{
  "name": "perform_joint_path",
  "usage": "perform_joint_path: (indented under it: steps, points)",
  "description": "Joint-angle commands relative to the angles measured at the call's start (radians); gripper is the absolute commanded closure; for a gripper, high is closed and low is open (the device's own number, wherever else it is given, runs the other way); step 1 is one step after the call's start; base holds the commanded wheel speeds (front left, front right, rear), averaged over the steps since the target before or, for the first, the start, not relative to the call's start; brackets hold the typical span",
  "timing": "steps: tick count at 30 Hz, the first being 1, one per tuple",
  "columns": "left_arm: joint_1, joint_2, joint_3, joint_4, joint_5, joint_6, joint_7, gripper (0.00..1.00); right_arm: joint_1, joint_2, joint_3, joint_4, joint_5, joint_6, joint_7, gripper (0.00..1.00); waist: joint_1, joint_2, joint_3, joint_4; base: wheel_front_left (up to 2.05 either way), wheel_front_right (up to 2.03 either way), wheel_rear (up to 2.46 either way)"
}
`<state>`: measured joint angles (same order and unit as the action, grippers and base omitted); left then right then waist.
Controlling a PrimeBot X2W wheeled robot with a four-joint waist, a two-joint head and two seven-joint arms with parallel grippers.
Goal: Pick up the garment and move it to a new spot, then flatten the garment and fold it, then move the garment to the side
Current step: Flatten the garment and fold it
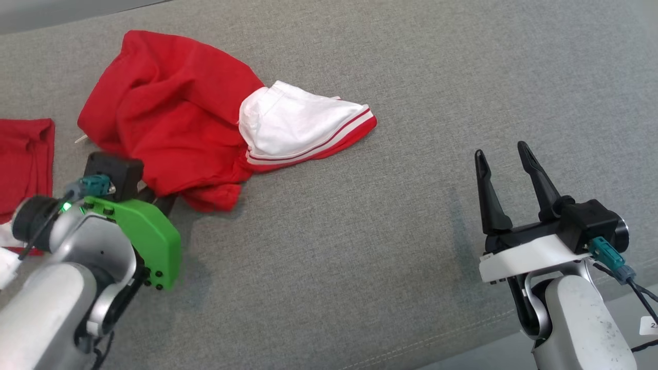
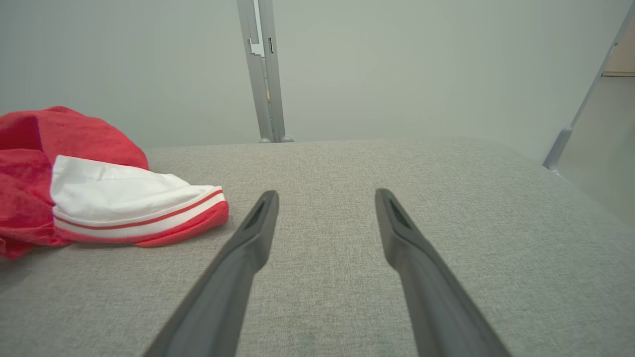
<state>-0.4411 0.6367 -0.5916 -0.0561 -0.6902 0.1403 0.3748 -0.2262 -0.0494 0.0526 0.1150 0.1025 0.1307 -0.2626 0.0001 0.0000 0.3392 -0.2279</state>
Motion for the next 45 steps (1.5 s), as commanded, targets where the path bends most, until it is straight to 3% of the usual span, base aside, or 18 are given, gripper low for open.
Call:
perform_joint_path:
  steps: [1,6,10,13,16,19,26,30,31,32,33,39,45]
  points:
    - [-0.041,0.05,-0.009,-0.061,0.022,-0.013,0.057,1.0,0.01,-0.003,0.005,0.003,0.011,0.0,-0.003,0.0,-0.0001,0.0,-0.003,0.005,0.0,0.0,0.0]
    - [-0.164,0.238,-0.03,-0.262,0.074,-0.086,0.309,1.0,-0.004,-0.003,0.017,0.006,0.037,0.0,-0.003,0.0,-0.0001,0.0,-0.008,0.01,0.0,0.0,0.0]
    - [-0.237,0.377,-0.07,-0.356,0.113,-0.179,0.515,1.0,-0.01,-0.003,0.029,0.01,0.058,0.0,-0.003,0.0,-0.0001,0.0,-0.007,0.004,0.0,0.0,0.0]
    - [-0.239,0.453,-0.137,-0.4,0.155,-0.233,0.634,1.0,-0.008,-0.003,0.033,0.013,0.074,0.0,-0.003,0.0,-0.0001,0.0,-0.002,-0.002,0.0,0.0,0.0]
    - [-0.215,0.479,-0.193,-0.416,0.195,-0.247,0.677,1.0,-0.002,-0.003,0.034,0.016,0.082,0.0,-0.003,0.0,-0.0001,0.0,0.001,-0.005,0.0,0.0,0.0]
    - [-0.165,0.441,-0.267,-0.395,0.244,-0.247,0.675,1.0,0.007,-0.003,0.028,0.021,0.083,0.0,-0.003,0.0,-0.0001,0.0,0.002,-0.004,0.0,0.0,0.0]
    - [-0.094,0.11,-0.358,-0.199,0.303,-0.137,0.478,1.0,0.013,-0.003,0.017,0.029,0.033,0.0,-0.003,0.0,-0.0001,0.0,-0.011,0.03,0.0,0.0,0.0]
    - [-0.115,-0.051,-0.374,-0.08,0.324,-0.101,0.373,1.0,0.014,-0.003,0.017,0.034,0.002,0.0,-0.003,0.0,-0.0001,0.0,-0.028,0.054,0.0,0.0,0.0]
    - [-0.119,-0.082,-0.373,-0.052,0.328,-0.093,0.346,0.91,0.014,-0.003,0.018,0.035,-0.002,0.0,-0.003,0.0,-0.0001,0.0,-0.031,0.059,0.0,0.0,0.0]
    - [-0.113,-0.107,-0.373,-0.025,0.321,-0.086,0.322,0.53,0.012,-0.003,0.021,0.036,-0.006,0.0,-0.003,0.0,-0.0001,0.0,-0.034,0.062,0.0,0.0,0.0]
    - [-0.109,-0.126,-0.37,-0.002,0.318,-0.078,0.299,0.0,0.01,-0.003,0.024,0.037,-0.009,0.0,-0.003,0.0,-0.0001,0.0,-0.038,0.065,0.0,0.0,0.0]
    - [-0.028,-0.178,-0.29,0.012,0.243,-0.006,0.145,0.0,0.029,-0.003,0.019,0.038,-0.023,0.0,-0.003,0.0,-0.0001,0.0,-0.056,0.088,0.0,0.0,0.0]
    - [0.13,-0.129,-0.194,-0.125,0.132,0.067,0.053,0.0,0.044,-0.003,0.008,0.033,-0.031,0.0,-0.003,0.0,-0.0001,0.0,-0.062,0.11,0.0,0.0,0.0]
